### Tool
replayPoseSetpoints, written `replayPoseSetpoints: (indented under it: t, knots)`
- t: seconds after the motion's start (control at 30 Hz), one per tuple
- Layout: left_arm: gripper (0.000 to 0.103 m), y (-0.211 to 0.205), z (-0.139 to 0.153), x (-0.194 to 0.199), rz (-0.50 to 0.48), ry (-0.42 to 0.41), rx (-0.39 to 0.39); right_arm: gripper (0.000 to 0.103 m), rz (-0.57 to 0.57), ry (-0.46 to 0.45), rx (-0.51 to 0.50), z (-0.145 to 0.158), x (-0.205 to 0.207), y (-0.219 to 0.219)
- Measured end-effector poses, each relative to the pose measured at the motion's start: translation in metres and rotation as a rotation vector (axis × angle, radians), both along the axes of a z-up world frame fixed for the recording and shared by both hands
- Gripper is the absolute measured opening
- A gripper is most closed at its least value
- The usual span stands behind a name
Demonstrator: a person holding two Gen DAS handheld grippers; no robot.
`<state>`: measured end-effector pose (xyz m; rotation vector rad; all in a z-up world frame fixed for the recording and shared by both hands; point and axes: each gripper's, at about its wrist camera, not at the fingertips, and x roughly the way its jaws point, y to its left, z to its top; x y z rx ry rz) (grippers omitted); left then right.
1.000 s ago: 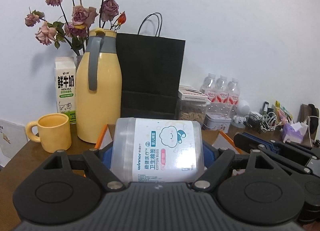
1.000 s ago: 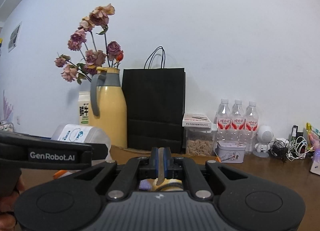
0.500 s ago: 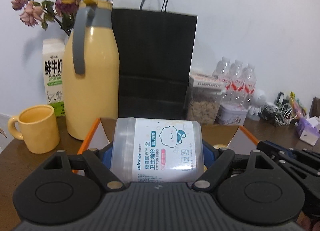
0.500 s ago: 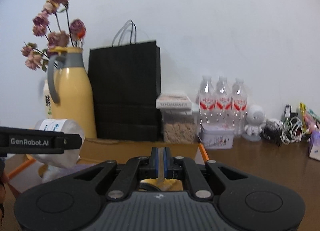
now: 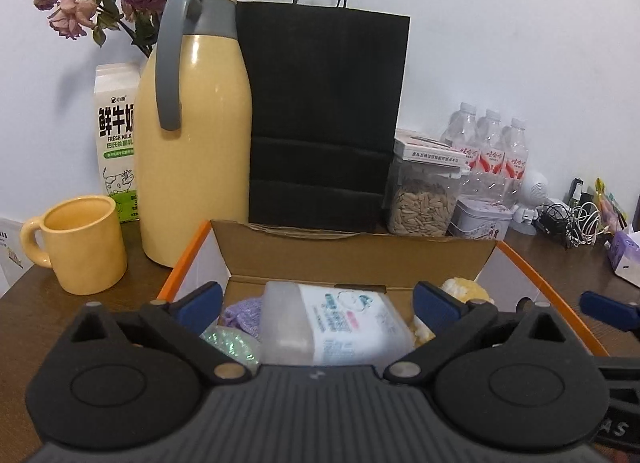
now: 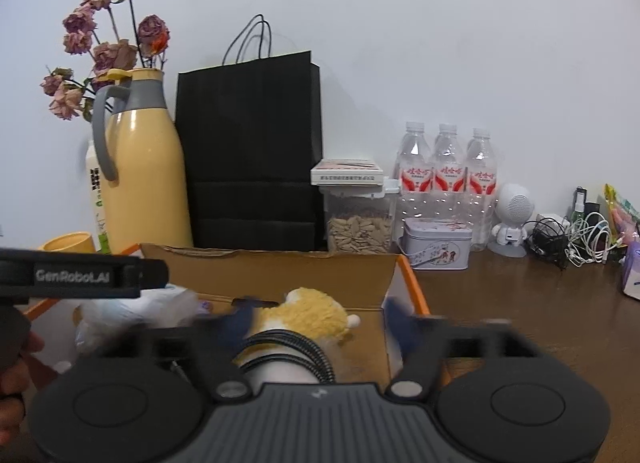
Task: Organize objects
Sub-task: 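Carry the container and clip into the cardboard box and open both tools, then move both tools back toward the remaining items on the table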
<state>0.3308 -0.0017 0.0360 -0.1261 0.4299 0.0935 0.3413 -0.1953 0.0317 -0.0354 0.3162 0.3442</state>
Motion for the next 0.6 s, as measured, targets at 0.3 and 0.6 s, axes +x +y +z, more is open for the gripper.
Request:
replayPoseSetpoints:
  t: [0.3,0.6]
  knots:
    - [0.103,-0.001,0.003,-0.004,-0.004,-0.014,-0.003,0.099,-0.011,-0.006,0.027,0.005,-0.004,-0.004]
    - [0.103,-0.002,0.01,-0.012,-0.008,-0.038,-0.007,0.103,-0.029,-0.022,0.034,0.009,-0.012,-0.01]
